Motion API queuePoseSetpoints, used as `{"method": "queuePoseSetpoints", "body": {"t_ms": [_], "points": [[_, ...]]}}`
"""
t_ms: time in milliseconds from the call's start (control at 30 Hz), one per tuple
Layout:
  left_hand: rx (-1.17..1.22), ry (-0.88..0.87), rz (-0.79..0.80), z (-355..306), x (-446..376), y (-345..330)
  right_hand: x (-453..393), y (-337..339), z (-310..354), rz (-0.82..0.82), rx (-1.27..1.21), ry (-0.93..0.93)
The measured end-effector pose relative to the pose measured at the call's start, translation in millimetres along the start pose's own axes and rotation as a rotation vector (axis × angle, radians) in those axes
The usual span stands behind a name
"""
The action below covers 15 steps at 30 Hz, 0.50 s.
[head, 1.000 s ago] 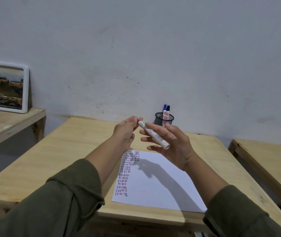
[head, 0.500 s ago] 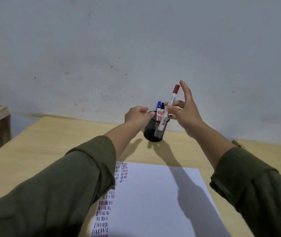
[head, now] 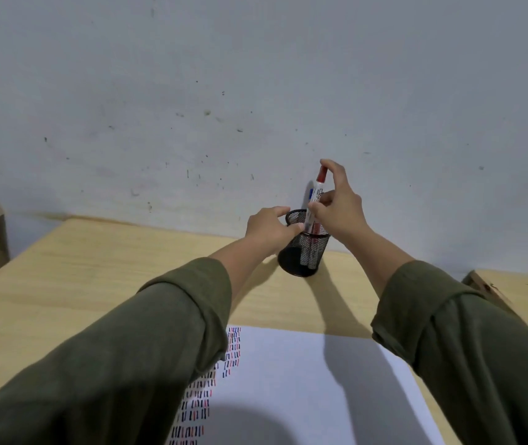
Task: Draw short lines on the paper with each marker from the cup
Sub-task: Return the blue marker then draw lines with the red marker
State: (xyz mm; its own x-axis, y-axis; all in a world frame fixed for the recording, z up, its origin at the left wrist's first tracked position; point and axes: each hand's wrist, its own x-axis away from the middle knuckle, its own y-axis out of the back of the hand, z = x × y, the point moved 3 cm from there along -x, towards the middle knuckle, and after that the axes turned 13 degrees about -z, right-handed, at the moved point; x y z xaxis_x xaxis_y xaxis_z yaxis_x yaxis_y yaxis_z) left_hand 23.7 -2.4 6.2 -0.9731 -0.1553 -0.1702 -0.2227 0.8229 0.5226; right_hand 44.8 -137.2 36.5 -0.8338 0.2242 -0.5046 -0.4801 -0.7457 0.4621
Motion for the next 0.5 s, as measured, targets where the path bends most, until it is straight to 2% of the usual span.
{"method": "queuePoseSetpoints", "body": {"t_ms": [267,500], "points": [[0.194,0.106,-0.024,8.5,-2.8,-9.4,1.0,-16.5,-13.5,0.163,0.162,0.100],[0.227,0.139,-0.044,11.2,-5.2,-13.2,-2.6,-18.9,-17.3,0.167,0.236,0.127]]}}
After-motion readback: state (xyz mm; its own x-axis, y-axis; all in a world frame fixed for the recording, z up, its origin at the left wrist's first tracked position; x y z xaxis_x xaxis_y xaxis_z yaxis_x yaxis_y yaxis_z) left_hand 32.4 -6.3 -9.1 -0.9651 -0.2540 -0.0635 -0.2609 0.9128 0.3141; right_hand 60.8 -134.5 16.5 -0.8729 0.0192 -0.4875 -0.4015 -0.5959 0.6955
